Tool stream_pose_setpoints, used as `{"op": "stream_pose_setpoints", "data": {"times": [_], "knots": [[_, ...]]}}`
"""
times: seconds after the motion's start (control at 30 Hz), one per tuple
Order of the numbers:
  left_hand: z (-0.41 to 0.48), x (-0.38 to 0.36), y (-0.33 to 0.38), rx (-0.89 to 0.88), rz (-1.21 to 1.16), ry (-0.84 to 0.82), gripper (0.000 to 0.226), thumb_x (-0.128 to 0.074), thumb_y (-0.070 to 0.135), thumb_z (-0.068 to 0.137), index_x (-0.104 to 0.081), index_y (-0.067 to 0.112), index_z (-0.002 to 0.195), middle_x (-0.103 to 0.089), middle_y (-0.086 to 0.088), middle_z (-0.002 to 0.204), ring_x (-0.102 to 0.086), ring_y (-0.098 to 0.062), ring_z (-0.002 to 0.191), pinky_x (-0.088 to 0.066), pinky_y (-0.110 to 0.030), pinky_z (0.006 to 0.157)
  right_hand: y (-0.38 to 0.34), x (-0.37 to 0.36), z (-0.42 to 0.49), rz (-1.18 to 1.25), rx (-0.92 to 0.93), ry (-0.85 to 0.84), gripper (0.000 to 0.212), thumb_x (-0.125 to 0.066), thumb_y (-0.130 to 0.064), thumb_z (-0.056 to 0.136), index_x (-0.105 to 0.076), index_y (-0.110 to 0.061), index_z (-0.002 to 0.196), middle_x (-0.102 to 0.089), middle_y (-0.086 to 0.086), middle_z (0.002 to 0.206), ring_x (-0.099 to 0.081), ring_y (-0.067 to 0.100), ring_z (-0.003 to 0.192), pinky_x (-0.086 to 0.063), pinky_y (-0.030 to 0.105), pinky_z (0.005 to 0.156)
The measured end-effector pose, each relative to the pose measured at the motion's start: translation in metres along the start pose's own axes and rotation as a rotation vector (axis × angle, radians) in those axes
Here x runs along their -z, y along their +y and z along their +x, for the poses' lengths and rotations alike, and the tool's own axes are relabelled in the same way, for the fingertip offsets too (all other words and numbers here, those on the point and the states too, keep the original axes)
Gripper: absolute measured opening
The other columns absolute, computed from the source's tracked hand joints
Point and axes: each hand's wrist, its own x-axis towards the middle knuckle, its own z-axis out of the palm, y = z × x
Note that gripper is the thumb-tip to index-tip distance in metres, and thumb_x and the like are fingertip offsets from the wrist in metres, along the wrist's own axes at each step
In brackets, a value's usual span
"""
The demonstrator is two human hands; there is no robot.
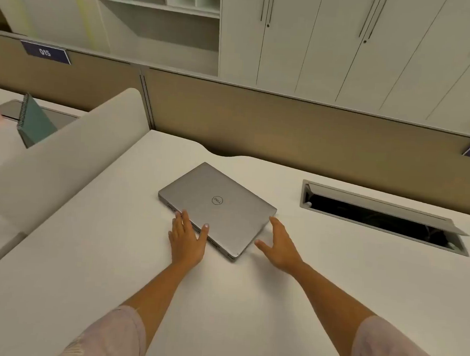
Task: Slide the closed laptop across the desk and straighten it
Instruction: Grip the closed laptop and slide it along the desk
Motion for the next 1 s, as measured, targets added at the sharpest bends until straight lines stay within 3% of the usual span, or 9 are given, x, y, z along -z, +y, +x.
{"op": "stream_pose_setpoints", "data": {"times": [0.2,0.37,0.6,0.7,0.9,1.0], "knots": [[0.017,-0.002,0.02,0.268,-0.238,-0.063,0.095,-0.055,0.049,0.094,0.005,0.006,0.154,0.004,-0.014,0.164,0.004,-0.026,0.151,0.0,-0.04,0.122,-0.007,0.01,0.04,0.025,-0.086,-0.056,0.09,-0.067,-0.041,0.087,-0.014,-0.009,0.153,-0.015,0.008,0.161,-0.019,0.023,0.148,-0.02,0.036,0.121],[0.027,-0.01,0.035,0.429,-0.406,-0.033,0.101,-0.061,0.048,0.091,0.007,0.008,0.154,0.004,-0.009,0.165,0.005,-0.021,0.151,0.0,-0.041,0.122,-0.013,0.006,0.073,0.117,-0.136,-0.01,0.091,-0.069,-0.037,0.087,-0.013,-0.008,0.153,-0.014,0.01,0.161,-0.016,0.025,0.148,-0.017,0.041,0.121],[0.046,-0.014,0.071,0.763,-0.718,-0.018,0.103,-0.055,0.057,0.09,0.01,0.011,0.155,0.007,-0.003,0.165,0.004,-0.021,0.151,-0.002,-0.046,0.119,-0.009,0.001,0.099,0.047,-0.159,-0.019,0.093,-0.069,-0.047,0.083,-0.017,-0.012,0.152,-0.028,0.011,0.154,-0.028,0.03,0.143,-0.022,0.048,0.118],[0.054,-0.011,0.074,0.846,-0.82,0.016,0.105,-0.059,0.055,0.088,0.01,0.011,0.154,0.004,-0.002,0.165,-0.003,-0.025,0.15,-0.009,-0.049,0.121,-0.005,0.001,0.104,-0.036,-0.118,-0.064,0.094,-0.067,-0.052,0.084,-0.017,-0.012,0.152,-0.024,0.011,0.156,-0.023,0.028,0.145,-0.02,0.048,0.118],[0.063,0.006,0.069,0.924,-0.926,0.021,0.092,-0.067,0.052,0.079,-0.027,0.009,0.149,-0.028,-0.008,0.148,-0.04,-0.03,0.129,-0.039,-0.048,0.108,-0.004,0.005,0.116,-0.022,-0.223,-0.106,0.102,-0.076,-0.053,0.075,-0.021,-0.012,0.151,-0.031,0.014,0.15,-0.025,0.034,0.14,-0.028,0.046,0.113],[0.06,0.013,0.069,0.904,-0.895,-0.027,0.096,-0.07,0.056,0.072,-0.03,0.012,0.148,-0.032,-0.009,0.145,-0.043,-0.031,0.128,-0.041,-0.049,0.106,-0.01,0.01,0.124,-0.112,-0.307,-0.159,0.1,-0.081,-0.057,0.066,-0.033,-0.014,0.143,-0.038,0.015,0.141,-0.033,0.035,0.133,-0.036,0.047,0.108]]}}
